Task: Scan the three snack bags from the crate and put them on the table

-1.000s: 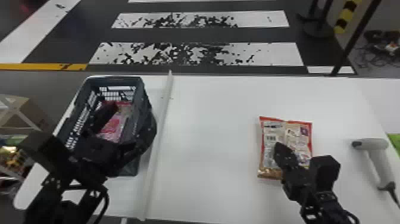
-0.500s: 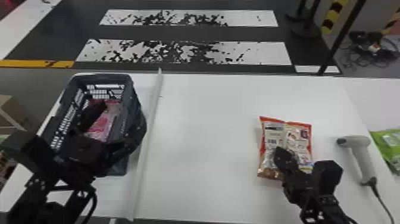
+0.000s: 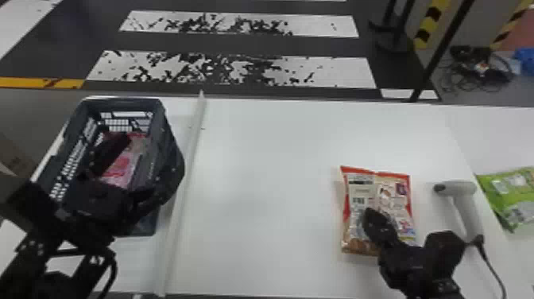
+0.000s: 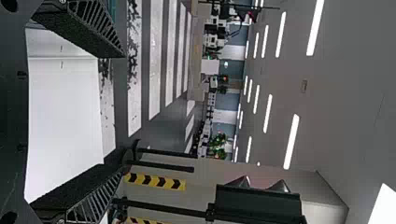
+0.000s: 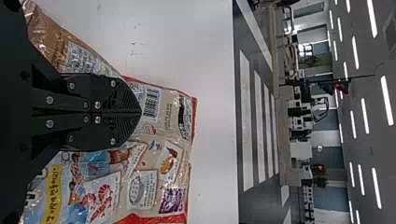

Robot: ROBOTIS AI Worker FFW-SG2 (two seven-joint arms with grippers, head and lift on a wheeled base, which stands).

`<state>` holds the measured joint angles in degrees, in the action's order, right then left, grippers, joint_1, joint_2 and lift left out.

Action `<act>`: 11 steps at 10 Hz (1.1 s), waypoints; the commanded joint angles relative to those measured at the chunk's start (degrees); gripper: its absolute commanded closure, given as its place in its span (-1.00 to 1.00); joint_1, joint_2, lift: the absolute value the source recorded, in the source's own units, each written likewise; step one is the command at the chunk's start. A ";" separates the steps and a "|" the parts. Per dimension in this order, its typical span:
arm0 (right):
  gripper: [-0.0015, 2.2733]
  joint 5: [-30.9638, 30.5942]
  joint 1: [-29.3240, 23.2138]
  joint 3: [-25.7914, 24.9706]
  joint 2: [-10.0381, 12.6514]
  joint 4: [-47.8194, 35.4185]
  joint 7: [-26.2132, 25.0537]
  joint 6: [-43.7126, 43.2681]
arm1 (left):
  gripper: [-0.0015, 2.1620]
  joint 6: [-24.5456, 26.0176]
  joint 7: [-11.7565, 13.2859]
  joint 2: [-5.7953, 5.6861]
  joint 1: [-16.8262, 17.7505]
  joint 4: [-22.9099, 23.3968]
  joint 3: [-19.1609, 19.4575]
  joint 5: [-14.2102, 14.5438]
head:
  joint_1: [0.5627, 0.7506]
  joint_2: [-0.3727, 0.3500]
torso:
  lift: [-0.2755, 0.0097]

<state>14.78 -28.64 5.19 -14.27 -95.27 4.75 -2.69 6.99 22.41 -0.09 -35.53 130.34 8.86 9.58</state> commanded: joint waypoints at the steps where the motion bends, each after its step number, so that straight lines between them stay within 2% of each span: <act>1: 0.84 0.42 -1.51 -0.18 -0.67 -1.85 0.26 -1.39 | -0.98 0.00 0.00 0.24 0.02 0.00 -0.07 0.00 | 0.41 -0.01 | 0.28; 3: 0.54 3.76 -4.41 -2.82 -0.93 -9.76 0.35 -1.91 | -0.98 -0.17 0.00 0.24 -0.07 0.18 -0.16 0.00 | 0.41 -0.02 | 0.28; 4: -0.07 4.64 -5.64 -4.22 -0.93 -14.16 0.35 -1.03 | -0.98 -0.53 0.00 0.24 -0.24 0.18 -0.16 0.09 | 0.41 -0.03 | 0.28; 5: -0.96 5.26 -6.96 -5.98 -0.93 -18.02 0.44 -0.33 | -0.98 -0.53 0.00 0.24 -0.24 0.26 -0.34 0.09 | 0.41 -0.05 | 0.28; 7: -0.99 7.37 -9.33 -10.46 -0.93 -22.59 2.63 2.31 | -0.98 -0.53 0.00 0.24 -0.24 0.44 -0.51 0.18 | 0.41 -0.09 | 0.28; 9: -0.98 9.12 -9.77 -14.68 -0.76 -21.80 3.42 4.24 | -0.98 -0.53 0.00 0.24 -0.24 0.44 -0.60 0.18 | 0.41 -0.18 | 0.28; 11: -0.95 10.44 -7.93 -19.69 -0.76 -18.38 7.55 10.39 | -0.98 -0.53 0.00 0.24 -0.42 0.44 -1.04 0.18 | 0.41 -0.33 | 0.28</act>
<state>24.67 -37.29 -12.86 -15.03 -114.80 11.96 5.25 6.46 22.41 -0.09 -35.87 130.78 7.94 9.76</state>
